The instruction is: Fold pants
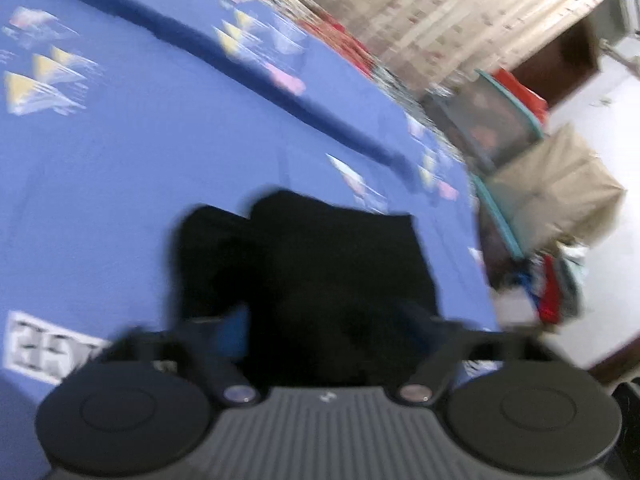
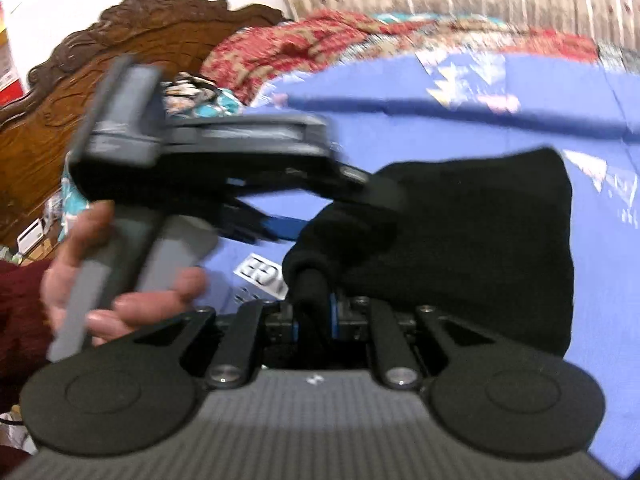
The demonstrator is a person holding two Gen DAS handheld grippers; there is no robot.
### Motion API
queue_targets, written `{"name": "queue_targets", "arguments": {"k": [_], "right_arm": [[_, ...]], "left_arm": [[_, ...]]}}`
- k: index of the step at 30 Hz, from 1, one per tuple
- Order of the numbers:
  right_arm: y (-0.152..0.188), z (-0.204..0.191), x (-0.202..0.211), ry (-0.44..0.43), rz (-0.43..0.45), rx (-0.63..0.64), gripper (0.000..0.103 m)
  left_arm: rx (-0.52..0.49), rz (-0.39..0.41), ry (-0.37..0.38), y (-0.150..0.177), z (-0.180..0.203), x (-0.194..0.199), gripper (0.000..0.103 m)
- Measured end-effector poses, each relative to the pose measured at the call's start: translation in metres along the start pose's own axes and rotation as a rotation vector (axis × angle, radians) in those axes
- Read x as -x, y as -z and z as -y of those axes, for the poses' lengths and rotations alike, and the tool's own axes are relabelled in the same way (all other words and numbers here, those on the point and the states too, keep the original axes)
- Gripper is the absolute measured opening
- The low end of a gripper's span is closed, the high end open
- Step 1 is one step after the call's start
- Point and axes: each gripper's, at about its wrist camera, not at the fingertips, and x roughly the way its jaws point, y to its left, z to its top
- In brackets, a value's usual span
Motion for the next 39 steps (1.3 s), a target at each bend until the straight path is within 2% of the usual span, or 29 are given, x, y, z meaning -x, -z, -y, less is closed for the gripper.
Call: {"name": "queue_targets", "arguments": {"k": [3,6,8,10,11,12,14,16,18,21,22,24,27,29,31,33,34,36,37,39], "right_arm": [[0.001,-0.01,0.0,0.01,0.001,0.06,0.016],[0.009,-0.004,-0.02,0.013,-0.057,0.029,0.017],[0.024,0.003,-0.043,0.012,-0.126,0.012,0.017],[0.034,0.003,-0.05,0.017,-0.138,0.022,0.018],[0.031,0.001,-0.045,0.016,-0.125,0.031,0.027],[0.026,0.0,-0.038,-0.019,-0.117,0.031,0.04],[0.017,0.008,-0.016,-0.119,-0.073,-0.004,0.042],[0.005,0.022,0.014,-0.146,0.001,-0.039,0.042],[-0.005,0.043,0.043,-0.116,0.097,-0.093,0.042],[-0.023,0.088,0.072,0.003,0.218,-0.222,0.037],[-0.031,0.102,0.073,0.052,0.242,-0.245,0.035],[-0.043,0.115,0.067,0.096,0.25,-0.254,0.03],[-0.061,0.121,0.043,0.062,0.212,-0.246,0.03],[-0.069,0.115,0.023,0.016,0.18,-0.222,0.031],[-0.074,0.117,-0.001,-0.015,0.111,-0.231,0.031],[-0.062,0.124,-0.021,0.029,-0.008,-0.257,0.028],[-0.051,0.127,-0.035,0.085,-0.08,-0.24,0.027],[-0.032,0.139,-0.057,0.234,-0.14,-0.191,0.026],[-0.022,0.152,-0.064,0.294,-0.157,-0.237,0.026],[-0.014,0.174,-0.059,0.224,-0.126,-0.418,0.026]], "left_arm": [[-0.039,0.014,-0.084,0.0,0.004,-0.004,0.016],[-0.084,-0.017,-0.227,0.012,-0.002,-0.02,0.016],[-0.104,-0.039,-0.305,0.023,-0.01,-0.031,0.019],[-0.09,-0.019,-0.298,0.027,-0.015,-0.03,0.023],[-0.085,-0.012,-0.29,0.027,-0.014,-0.027,0.027],[-0.084,-0.007,-0.287,0.025,-0.012,-0.023,0.033],[-0.094,0.01,-0.294,0.023,-0.008,-0.014,0.041],[-0.097,0.044,-0.314,0.024,-0.005,0.0,0.046],[-0.082,0.074,-0.32,0.025,-0.003,0.015,0.045],[-0.089,0.134,-0.311,0.019,0.012,0.033,0.044],[-0.116,0.158,-0.3,0.017,0.023,0.037,0.044],[-0.198,0.19,-0.273,0.016,0.05,0.04,0.044],[-0.319,0.174,-0.216,0.021,0.086,0.026,0.045],[-0.384,0.123,-0.176,0.032,0.101,0.006,0.045],[-0.423,0.07,-0.171,0.044,0.102,-0.013,0.043],[-0.436,0.008,-0.178,0.06,0.093,-0.033,0.045],[-0.432,-0.015,-0.175,0.065,0.088,-0.038,0.046],[-0.378,-0.064,-0.157,0.071,0.072,-0.045,0.046],[-0.363,-0.069,-0.153,0.073,0.067,-0.045,0.046],[-0.396,-0.06,-0.17,0.075,0.069,-0.044,0.046]]}}
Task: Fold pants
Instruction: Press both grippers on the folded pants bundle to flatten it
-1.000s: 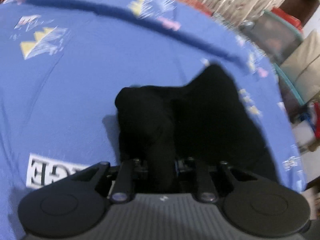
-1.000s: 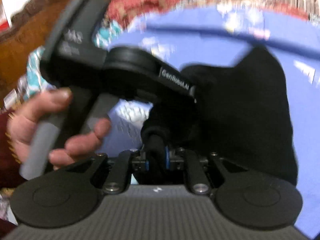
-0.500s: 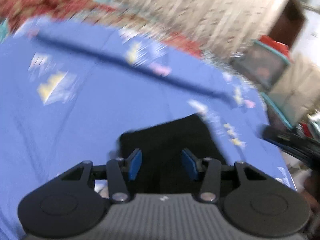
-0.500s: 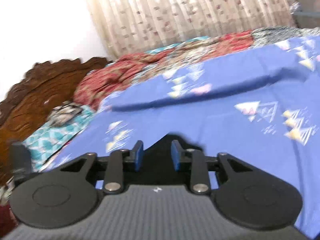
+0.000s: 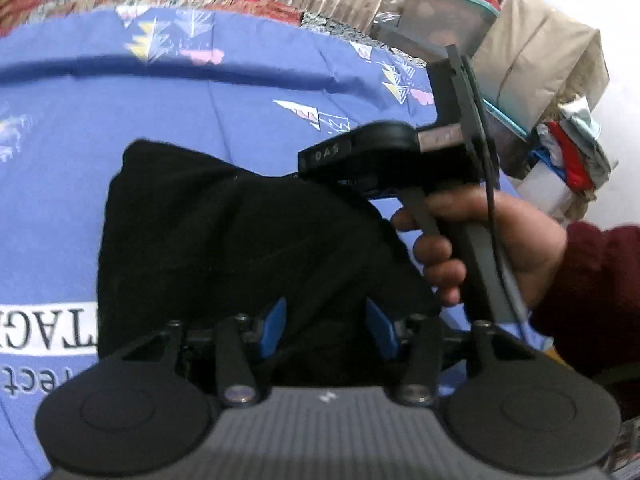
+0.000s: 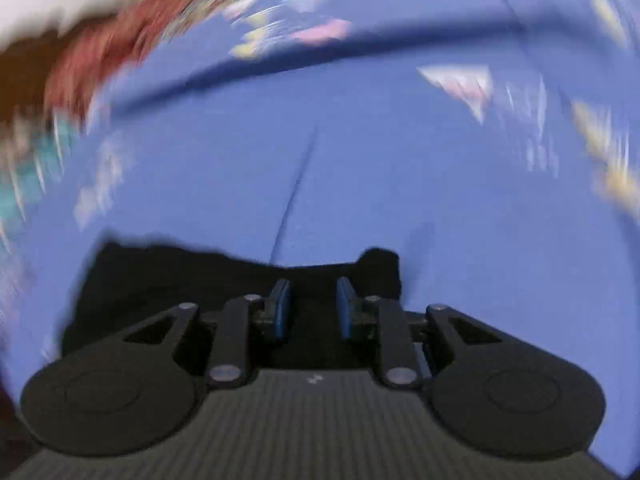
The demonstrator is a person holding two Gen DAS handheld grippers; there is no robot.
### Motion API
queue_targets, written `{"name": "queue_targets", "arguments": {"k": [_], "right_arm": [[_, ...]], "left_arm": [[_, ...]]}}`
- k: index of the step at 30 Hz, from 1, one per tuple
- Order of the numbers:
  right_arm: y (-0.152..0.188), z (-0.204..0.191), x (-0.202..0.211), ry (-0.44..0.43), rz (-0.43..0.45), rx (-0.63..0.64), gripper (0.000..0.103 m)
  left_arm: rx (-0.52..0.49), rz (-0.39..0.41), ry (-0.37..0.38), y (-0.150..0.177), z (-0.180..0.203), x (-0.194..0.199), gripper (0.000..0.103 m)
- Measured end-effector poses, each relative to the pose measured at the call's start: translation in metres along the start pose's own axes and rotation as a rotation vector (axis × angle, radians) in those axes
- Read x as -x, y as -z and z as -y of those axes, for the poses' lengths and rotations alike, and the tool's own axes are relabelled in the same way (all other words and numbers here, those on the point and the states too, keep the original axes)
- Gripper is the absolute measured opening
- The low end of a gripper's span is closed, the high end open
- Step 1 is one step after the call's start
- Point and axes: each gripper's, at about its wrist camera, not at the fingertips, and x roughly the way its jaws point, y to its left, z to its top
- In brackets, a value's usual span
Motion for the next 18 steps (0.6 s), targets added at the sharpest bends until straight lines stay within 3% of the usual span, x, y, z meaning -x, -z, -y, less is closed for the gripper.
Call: {"name": "queue_targets", "arguments": {"k": [4,8,11,15,18], "right_arm": [[0.002,-0.017,0.004,0.053,0.001,0.104,0.026],[0.001,-0.007,0.007,0.029,0.018,0.046,0.026],[-0.008,-0.01,0.019,-0.005,0.088,0.027,0.029],[-0.003,-0.01,0.063,-0.05,0.209,0.005,0.036],[0.012,-0.007,0.098,-0.095,0.258,0.002,0.036]], "left_arm": [[-0.011,-0.009,-0.012,-0.001,0.004,0.0,0.047],[-0.021,-0.002,-0.014,0.003,0.008,0.002,0.047],[-0.021,0.004,-0.001,0.006,0.009,0.02,0.049],[0.031,0.119,0.096,-0.003,0.002,0.06,0.05],[0.094,0.203,0.098,-0.013,-0.011,0.08,0.051]]}}
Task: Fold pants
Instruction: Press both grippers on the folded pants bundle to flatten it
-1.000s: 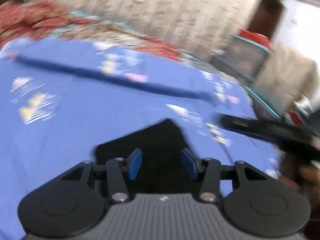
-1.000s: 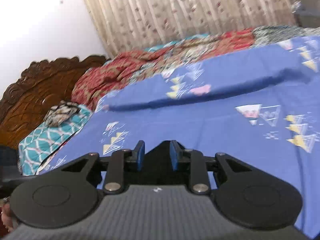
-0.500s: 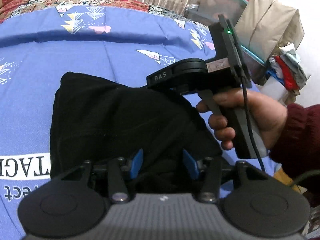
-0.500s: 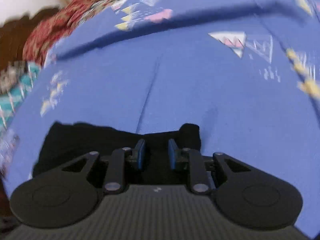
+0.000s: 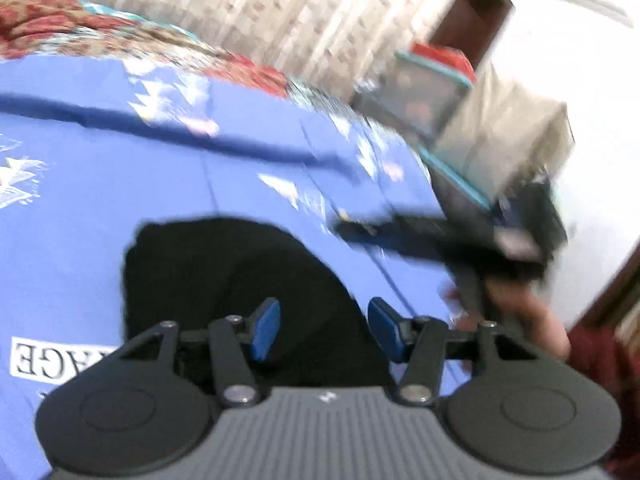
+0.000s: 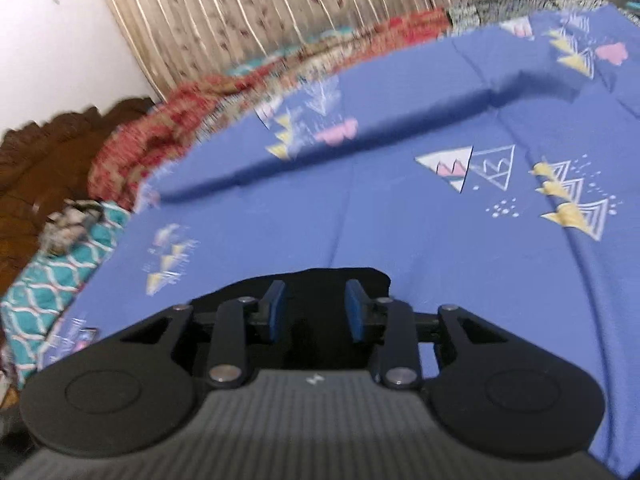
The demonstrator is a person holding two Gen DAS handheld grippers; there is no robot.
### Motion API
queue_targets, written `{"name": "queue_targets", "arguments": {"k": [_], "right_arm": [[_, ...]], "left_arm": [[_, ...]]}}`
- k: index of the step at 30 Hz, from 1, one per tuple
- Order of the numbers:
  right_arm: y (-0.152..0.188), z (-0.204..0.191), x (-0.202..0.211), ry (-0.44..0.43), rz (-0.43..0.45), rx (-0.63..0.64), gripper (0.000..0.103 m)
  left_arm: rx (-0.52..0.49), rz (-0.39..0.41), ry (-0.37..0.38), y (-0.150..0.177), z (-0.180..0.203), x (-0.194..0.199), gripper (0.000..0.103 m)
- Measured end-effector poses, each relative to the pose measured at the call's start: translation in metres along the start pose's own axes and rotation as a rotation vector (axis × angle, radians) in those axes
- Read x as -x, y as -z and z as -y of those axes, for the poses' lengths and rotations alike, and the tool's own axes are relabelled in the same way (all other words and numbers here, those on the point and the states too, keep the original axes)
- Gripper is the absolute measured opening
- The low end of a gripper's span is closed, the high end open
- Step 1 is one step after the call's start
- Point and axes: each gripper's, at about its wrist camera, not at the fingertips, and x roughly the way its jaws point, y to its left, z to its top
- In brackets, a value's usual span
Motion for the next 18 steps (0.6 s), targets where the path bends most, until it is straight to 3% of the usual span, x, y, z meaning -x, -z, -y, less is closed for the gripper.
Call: {"name": "queue_targets", "arguments": {"k": [6,9,10,11,13,15,18], "right_arm": [[0.031,-0.017,0.046,-0.072,0.017,0.061,0.036],[0.052,-0.021,0.035,-0.09,-0.068,0.069,0.036],[0.066,-0.02,0.024,-0.057,-0.119,0.074,0.036],[0.078,-0.023,0.02,0.007,-0.108,0.117,0.038],[0.089,-0.022,0.008,0.097,-0.142,0.165,0.042],[0.086,-0.008,0.007,0.073,-0.146,0.062,0.043],[0.077,-0.007,0.007,0.057,-0.158,0.076,0.042]], "left_arm": [[0.11,-0.042,-0.104,-0.002,-0.033,-0.021,0.047],[0.142,-0.094,-0.134,0.012,-0.045,-0.035,0.045],[0.134,-0.121,-0.155,0.019,-0.047,-0.042,0.041],[0.126,-0.155,-0.16,0.026,-0.049,-0.05,0.028],[0.112,-0.156,-0.166,0.035,-0.049,-0.051,0.026],[0.097,-0.155,-0.177,0.033,-0.045,-0.05,0.027],[0.085,-0.165,-0.187,0.032,-0.043,-0.05,0.027]]}}
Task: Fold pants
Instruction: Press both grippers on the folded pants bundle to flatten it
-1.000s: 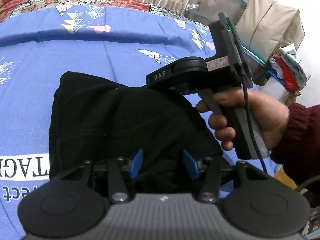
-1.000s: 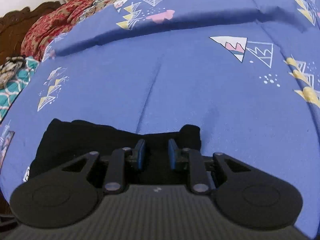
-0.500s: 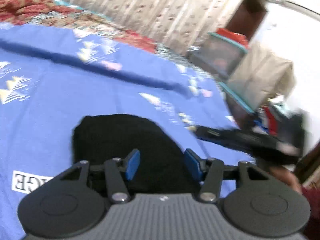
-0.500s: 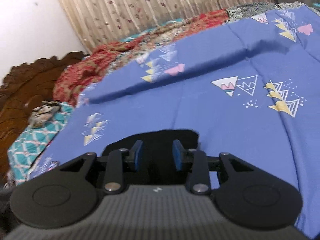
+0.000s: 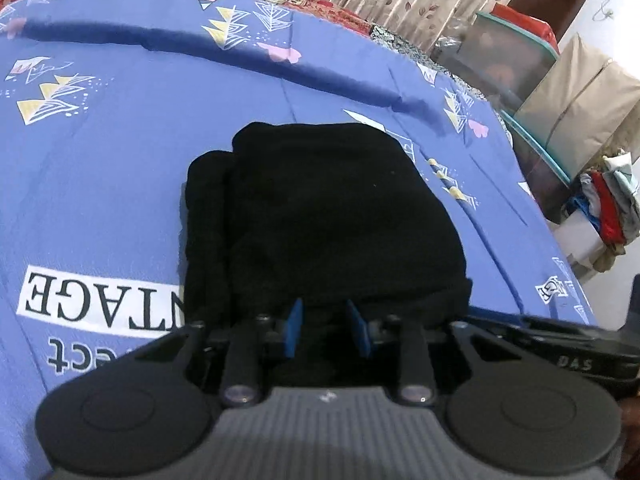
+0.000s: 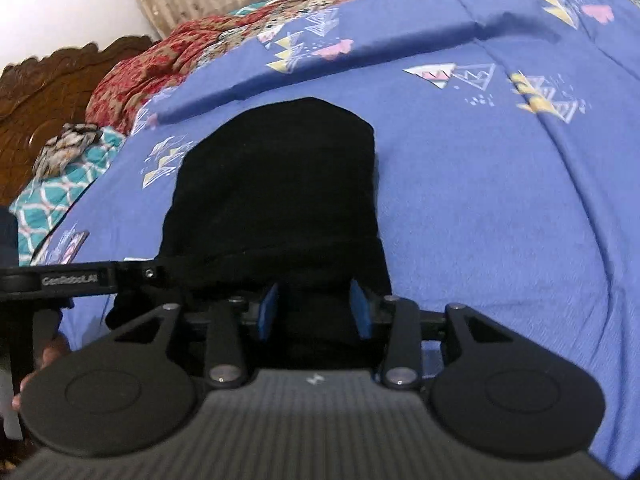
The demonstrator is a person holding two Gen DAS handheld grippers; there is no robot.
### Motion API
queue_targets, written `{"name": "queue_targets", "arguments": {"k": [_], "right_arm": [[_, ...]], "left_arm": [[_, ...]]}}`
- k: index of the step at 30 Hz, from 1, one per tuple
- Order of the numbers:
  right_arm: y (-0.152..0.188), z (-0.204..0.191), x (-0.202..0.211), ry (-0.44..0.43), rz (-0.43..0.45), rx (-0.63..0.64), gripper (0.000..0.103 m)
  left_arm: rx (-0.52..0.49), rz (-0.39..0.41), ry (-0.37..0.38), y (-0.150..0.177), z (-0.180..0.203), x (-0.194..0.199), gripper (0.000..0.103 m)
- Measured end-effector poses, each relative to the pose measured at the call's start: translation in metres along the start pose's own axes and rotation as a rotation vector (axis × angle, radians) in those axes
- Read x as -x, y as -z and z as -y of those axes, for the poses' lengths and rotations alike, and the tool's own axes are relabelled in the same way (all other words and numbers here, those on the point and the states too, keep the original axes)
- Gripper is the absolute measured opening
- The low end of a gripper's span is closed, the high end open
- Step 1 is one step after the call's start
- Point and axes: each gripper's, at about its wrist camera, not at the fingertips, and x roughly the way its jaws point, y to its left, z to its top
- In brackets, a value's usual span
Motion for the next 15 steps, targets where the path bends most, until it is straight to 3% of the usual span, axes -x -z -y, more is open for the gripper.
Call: {"name": "queue_targets", "arguments": {"k": [4,7,11,15], "right_arm": [[-0.003,-0.006,0.019,-0.02,0.068,0.005,0.042],[-0.008,-0.004,0.034,-0.045,0.136,-0.023,0.042],[-0.018,-0.013,0.047,-0.052,0.209,0.019,0.042],[-0.025,-0.016,0.041,-0.085,0.227,0.011,0.033]], "left_arm": [[0.019,0.006,-0.005,-0.004,0.001,0.009,0.03],[0.042,0.028,0.018,-0.006,0.002,0.023,0.038],[0.01,0.081,0.041,-0.004,0.011,0.041,0.041],[-0.023,0.065,0.042,-0.001,0.019,0.036,0.041]]}}
